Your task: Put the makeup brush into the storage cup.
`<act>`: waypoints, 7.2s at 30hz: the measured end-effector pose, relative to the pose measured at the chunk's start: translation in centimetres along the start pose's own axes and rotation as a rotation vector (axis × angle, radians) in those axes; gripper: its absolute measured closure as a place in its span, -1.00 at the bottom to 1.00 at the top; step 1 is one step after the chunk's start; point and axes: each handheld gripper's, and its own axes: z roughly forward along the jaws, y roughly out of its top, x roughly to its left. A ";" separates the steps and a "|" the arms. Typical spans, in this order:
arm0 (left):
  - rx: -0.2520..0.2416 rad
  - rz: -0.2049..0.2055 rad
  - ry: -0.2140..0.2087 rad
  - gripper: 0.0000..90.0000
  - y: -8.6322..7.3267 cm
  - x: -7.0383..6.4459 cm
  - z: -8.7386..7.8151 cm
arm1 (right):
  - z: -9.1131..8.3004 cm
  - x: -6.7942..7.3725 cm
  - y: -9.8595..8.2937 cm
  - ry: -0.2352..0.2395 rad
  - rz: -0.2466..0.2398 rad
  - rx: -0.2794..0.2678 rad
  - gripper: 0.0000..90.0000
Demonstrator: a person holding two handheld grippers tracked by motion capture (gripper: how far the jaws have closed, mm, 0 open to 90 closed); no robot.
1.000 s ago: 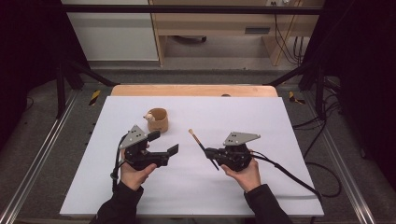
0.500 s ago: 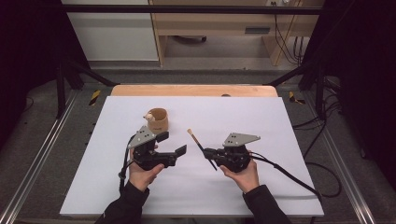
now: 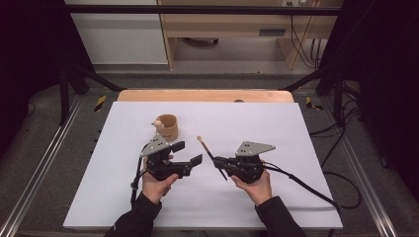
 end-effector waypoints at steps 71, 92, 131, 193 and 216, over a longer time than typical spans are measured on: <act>-0.008 -0.095 -0.118 0.74 -1.0 -0.6 0.7 | 1.3 1.8 -0.3 0.066 -0.037 -0.020 0.86; -0.017 -0.028 -0.083 0.85 -0.2 -0.5 -0.6 | 0.8 1.5 0.0 0.001 -0.064 -0.024 0.51; -0.012 0.065 0.099 0.84 2.6 2.6 -5.5 | -4.2 -3.2 -2.1 -0.241 0.046 -0.045 -0.50; 0.018 0.119 0.224 0.85 8.7 6.7 -3.5 | -9.7 -4.5 -6.0 -0.368 0.094 -0.081 -0.79; 0.036 0.138 0.287 0.85 10.8 8.8 -1.1 | -9.6 -4.6 -5.9 -0.364 0.086 -0.075 -0.80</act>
